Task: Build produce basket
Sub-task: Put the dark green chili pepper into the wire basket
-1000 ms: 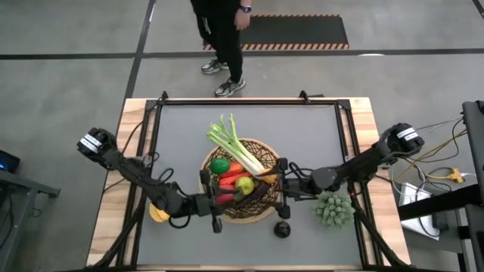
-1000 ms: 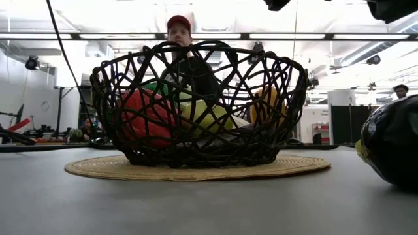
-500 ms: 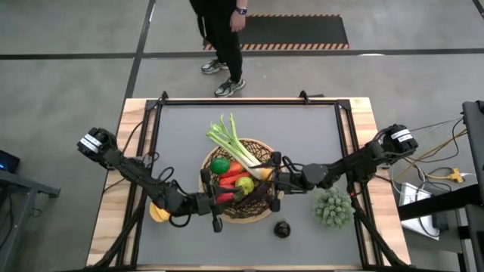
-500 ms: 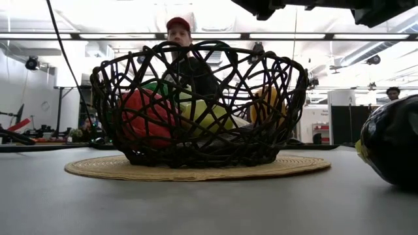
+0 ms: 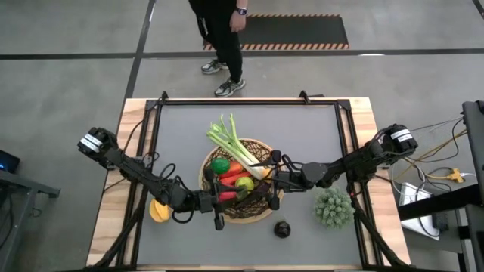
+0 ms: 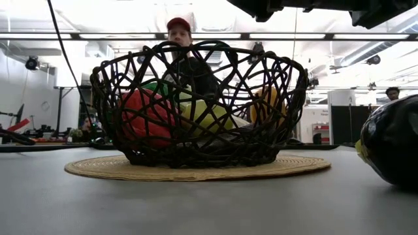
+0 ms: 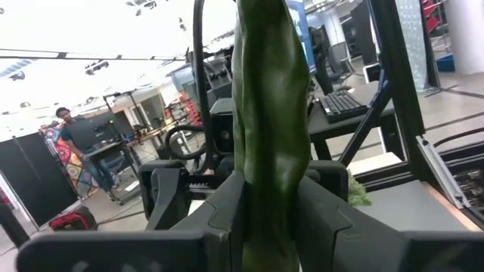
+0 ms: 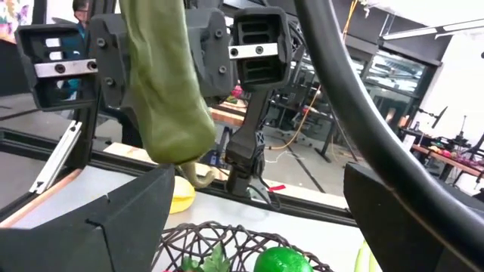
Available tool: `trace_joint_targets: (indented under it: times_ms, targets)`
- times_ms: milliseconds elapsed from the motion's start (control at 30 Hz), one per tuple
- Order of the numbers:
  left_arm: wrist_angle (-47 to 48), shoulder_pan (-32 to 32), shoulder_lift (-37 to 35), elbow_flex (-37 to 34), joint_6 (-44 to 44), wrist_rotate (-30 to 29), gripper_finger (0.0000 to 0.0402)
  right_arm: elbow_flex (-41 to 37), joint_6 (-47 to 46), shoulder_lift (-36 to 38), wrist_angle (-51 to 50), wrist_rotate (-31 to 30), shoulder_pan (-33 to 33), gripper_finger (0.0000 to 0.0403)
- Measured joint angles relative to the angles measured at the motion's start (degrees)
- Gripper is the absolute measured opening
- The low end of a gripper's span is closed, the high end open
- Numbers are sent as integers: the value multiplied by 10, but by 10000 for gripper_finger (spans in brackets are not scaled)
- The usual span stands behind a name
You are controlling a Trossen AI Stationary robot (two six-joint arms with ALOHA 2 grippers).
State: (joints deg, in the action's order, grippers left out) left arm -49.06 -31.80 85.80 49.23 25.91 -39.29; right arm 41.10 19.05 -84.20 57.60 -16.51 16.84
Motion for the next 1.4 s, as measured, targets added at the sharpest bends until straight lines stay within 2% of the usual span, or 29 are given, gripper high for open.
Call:
trace_joint_targets:
  times_ms: [133,400,567,700,900,1267,1400]
  targets:
    - [0,1,0,0,0,1,63,0,1,0,0,1,0,366]
    - [0,33,8,0,0,5,63,-1,-19,-2,4,50,0,366]
    - [-8,49,21,4,0,66,63,20,-25,-24,-1,49,0,366]
    - [-23,53,26,6,0,72,63,32,-10,-41,-3,45,0,355]
    - [-23,53,26,0,0,72,63,33,-10,-34,-15,43,0,287]
    - [-22,53,26,0,1,71,63,34,-10,-32,-29,45,0,111]
    - [-22,53,26,0,1,71,65,34,-10,-32,-32,45,0,100]
